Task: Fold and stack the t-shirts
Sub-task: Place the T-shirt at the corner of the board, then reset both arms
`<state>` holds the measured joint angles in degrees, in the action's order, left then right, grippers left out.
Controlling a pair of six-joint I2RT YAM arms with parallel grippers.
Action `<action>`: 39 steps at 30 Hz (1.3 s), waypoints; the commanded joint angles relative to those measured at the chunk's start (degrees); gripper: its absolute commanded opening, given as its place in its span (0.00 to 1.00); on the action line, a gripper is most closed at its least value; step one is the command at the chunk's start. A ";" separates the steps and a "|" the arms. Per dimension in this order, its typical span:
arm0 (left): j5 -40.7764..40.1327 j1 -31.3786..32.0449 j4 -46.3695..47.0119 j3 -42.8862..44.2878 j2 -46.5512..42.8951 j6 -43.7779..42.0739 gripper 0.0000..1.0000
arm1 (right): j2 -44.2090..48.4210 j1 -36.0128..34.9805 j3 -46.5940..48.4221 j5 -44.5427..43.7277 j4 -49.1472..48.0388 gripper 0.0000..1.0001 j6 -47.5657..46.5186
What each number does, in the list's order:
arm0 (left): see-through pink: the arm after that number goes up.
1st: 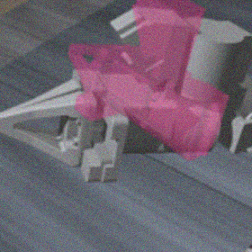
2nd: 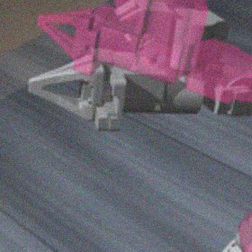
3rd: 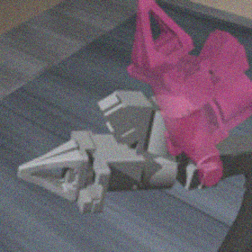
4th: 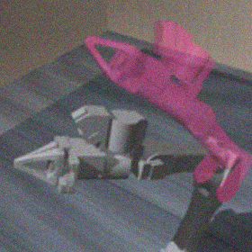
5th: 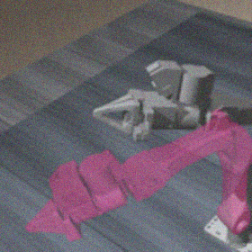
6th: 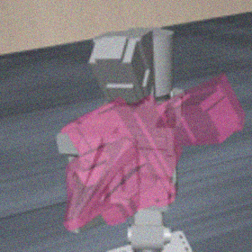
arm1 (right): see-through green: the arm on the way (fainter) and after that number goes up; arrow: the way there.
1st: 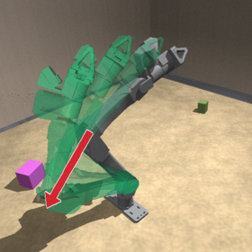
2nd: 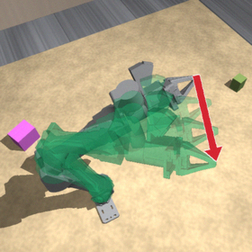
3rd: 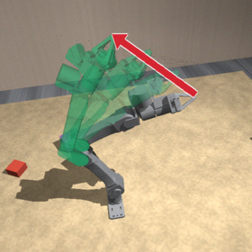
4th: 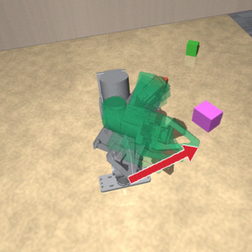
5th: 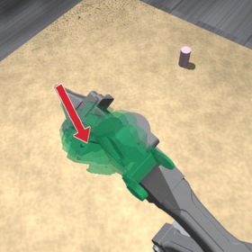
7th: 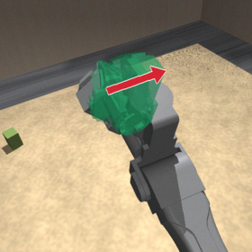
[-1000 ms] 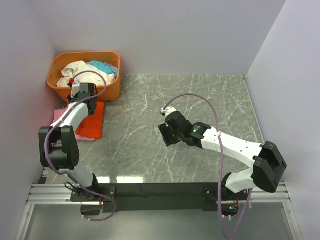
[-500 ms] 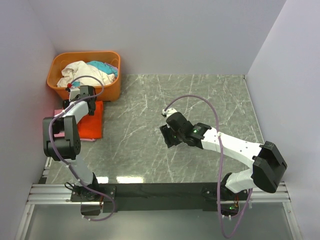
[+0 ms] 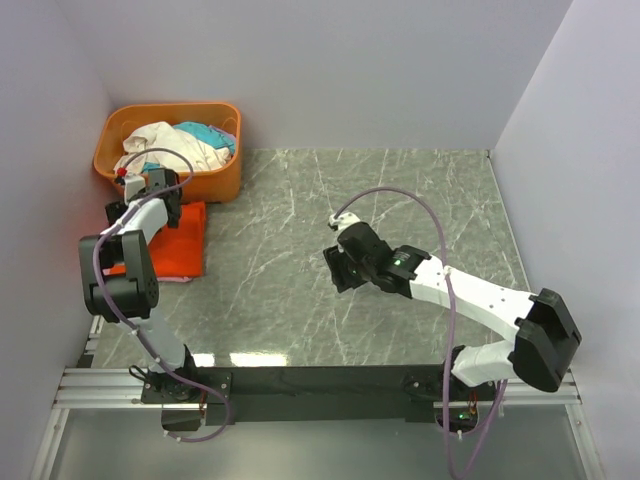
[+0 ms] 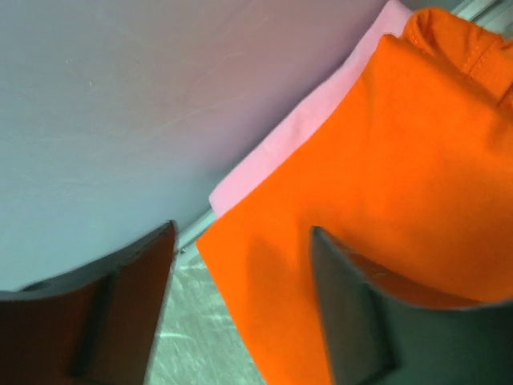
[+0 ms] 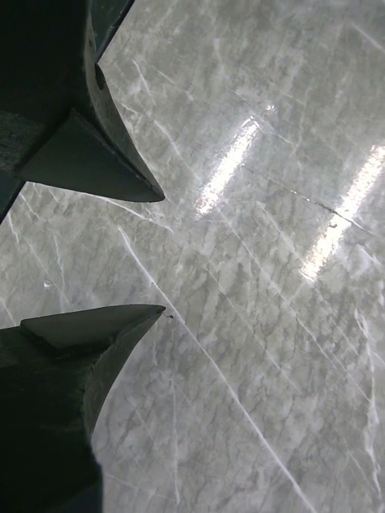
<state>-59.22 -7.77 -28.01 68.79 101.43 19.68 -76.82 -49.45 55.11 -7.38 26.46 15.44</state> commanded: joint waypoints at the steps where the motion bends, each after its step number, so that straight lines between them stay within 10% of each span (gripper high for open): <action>1: 2.69 -0.49 -4.58 3.09 -5.00 5.62 0.78 | 4.74 1.55 2.19 -2.20 0.61 0.61 1.08; 6: 20.32 -0.49 -5.74 2.31 -16.75 8.35 0.95 | 8.43 6.99 3.77 -2.55 2.63 0.61 4.06; 19: 58.25 -0.40 -14.96 2.57 -51.66 14.50 1.00 | 27.05 18.25 14.13 -20.20 20.73 0.74 12.41; 39: 30.94 11.64 -31.50 1.79 -90.35 17.59 0.99 | 52.81 18.25 4.41 -28.92 16.35 0.92 10.22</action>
<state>-20.80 3.11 -58.39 72.47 11.99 38.57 -26.17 -31.44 62.11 -33.71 47.16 26.72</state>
